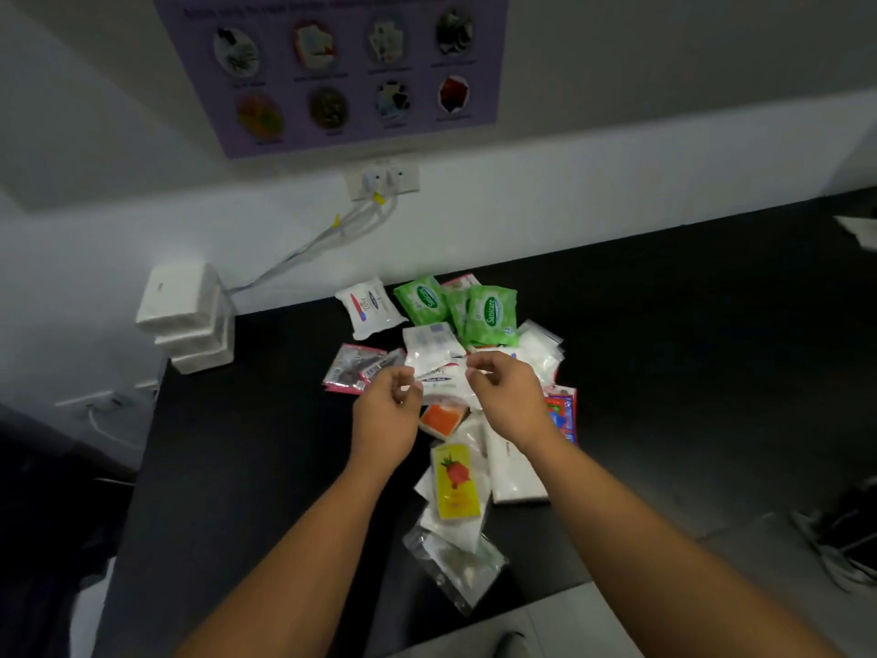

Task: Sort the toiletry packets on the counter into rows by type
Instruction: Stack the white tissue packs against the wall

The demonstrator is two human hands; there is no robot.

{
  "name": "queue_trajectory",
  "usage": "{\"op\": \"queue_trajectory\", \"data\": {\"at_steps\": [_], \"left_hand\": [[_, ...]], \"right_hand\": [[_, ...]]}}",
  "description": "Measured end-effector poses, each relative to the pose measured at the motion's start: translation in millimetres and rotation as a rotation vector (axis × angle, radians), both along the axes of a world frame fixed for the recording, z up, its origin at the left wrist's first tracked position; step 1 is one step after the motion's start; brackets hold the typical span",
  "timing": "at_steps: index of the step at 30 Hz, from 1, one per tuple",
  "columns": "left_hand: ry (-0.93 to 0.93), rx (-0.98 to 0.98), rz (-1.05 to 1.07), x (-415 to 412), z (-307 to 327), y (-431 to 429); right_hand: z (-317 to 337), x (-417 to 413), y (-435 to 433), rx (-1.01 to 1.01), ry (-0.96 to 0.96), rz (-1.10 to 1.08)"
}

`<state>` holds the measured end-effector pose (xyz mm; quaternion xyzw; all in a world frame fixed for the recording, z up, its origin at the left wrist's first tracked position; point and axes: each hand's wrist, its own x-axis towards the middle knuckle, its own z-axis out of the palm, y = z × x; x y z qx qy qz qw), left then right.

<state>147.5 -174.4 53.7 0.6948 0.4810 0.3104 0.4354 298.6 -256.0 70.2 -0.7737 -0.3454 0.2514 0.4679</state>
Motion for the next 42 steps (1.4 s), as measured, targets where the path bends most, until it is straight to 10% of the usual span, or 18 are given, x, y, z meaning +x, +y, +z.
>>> {"op": "queue_trajectory", "data": {"at_steps": [17,33,42], "left_hand": [[0.425,-0.124,-0.146,68,-38,-103],[-0.215,-0.012,0.177,0,27,-39],[-0.117,-0.007,0.125,-102,43,50]], "right_hand": [[-51,39,-94,-0.393,-0.081,0.088],[2,-5,-5,0.173,0.305,0.304],[14,-98,100,0.245,0.347,0.307]]}}
